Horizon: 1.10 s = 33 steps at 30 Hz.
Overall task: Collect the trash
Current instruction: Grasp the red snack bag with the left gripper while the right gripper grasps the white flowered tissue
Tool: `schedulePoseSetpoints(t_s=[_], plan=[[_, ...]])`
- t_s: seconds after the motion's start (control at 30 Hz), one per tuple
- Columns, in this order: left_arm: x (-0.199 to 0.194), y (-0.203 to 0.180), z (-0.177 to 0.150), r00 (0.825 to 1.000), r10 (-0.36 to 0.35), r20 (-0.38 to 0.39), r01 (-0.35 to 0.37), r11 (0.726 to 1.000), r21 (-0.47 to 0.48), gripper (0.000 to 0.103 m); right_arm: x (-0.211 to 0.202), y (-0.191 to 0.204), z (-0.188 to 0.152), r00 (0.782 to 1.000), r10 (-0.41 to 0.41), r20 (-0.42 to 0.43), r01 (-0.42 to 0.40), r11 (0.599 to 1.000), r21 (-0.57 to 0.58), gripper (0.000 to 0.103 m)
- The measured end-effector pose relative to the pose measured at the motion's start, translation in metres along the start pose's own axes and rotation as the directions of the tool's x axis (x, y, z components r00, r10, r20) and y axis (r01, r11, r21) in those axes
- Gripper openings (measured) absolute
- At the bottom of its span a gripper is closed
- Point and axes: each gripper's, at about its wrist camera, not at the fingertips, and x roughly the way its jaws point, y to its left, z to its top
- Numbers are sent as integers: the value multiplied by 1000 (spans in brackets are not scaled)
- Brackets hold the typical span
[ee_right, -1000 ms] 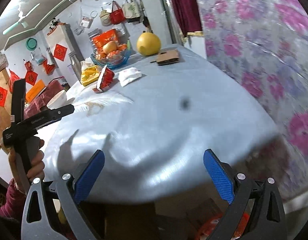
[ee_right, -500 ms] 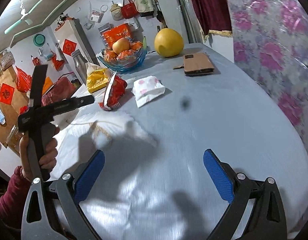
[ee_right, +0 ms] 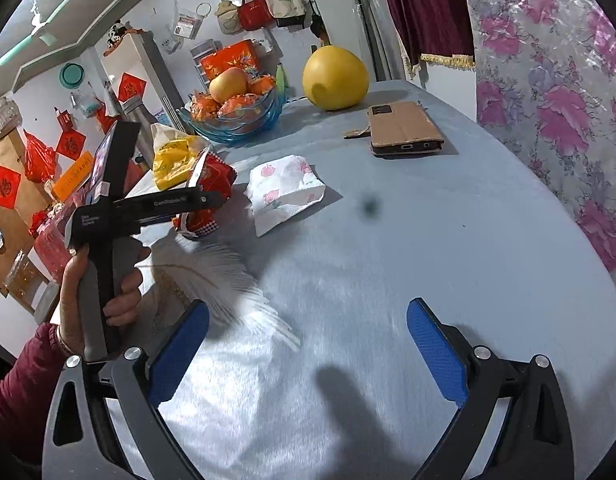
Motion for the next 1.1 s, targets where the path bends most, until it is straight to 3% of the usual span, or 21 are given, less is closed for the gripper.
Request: schedulePoseSetpoints(t_s=[0.13,0.23,0.43,0.67,0.93,1.1], plan=[[0,7,-1,1000,-20,5,20,999,-34,96,16,4,11,1000,19,-23,-19,1000,-3,97],[3,-3,-3,1000,29,-8,-29,999,20,96,32,11,25,998,46,-51,-47,999,-28,97],[12,-15,-5,994,106,-27,-103,990,101,96,64,25,60,997,13,-71,-20,995,-103,97],[11,-13,-7,996,87,-28,-82,988,132,97,104,27,98,997,33,-74,-38,997,-73,97],[9,-6,-8,996,81,-31,-77,988,131,97,142,25,104,993,44,-105,-51,997,-64,97],[9,-7,-9,996,87,-29,-82,988,131,97,143,30,103,992,52,-115,-64,993,-95,92]])
